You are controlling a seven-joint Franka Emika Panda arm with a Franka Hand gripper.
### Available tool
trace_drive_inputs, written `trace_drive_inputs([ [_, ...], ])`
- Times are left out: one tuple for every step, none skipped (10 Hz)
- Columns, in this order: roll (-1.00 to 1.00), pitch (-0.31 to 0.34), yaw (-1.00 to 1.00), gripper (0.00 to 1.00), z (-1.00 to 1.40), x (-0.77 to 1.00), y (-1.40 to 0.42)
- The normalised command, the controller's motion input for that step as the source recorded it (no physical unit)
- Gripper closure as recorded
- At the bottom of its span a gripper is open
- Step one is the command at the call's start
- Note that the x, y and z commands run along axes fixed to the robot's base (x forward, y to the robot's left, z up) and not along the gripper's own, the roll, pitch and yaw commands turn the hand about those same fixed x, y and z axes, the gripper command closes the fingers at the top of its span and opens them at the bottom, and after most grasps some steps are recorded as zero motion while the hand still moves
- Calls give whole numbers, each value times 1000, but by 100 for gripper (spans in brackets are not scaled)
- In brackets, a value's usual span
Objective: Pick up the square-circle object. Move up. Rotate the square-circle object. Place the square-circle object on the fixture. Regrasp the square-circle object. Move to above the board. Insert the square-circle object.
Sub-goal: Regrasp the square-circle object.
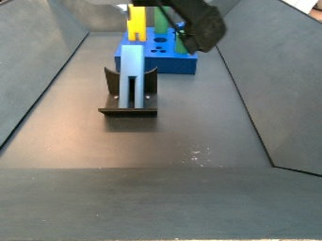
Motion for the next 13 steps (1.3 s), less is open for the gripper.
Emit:
trace_drive_inputs([
  [89,-126,31,0,13,-948,-11],
  [98,-125,40,0,11,-852,-13],
  [104,-115,55,0,15,-668,-15],
  [104,-101,64,0,14,-530,-9],
  [1000,3,-914,0,-1000,-262,-402],
  [1000,-1,-914,0,-1000,-134,-416],
  [1000,-20,-916,0,-1000,-3,-404],
  [1000,-45,-928,0,-744,-1,-197],
  [1000,-67,-936,0,-538,3,-99],
  [1000,-87,-941,0,-337,4,-64],
  [1000,-112,-944,0,-93,-3,-39],
  [1000,-128,-940,0,-29,-20,-30],
  [1000,-140,-937,0,-25,-28,-31],
])
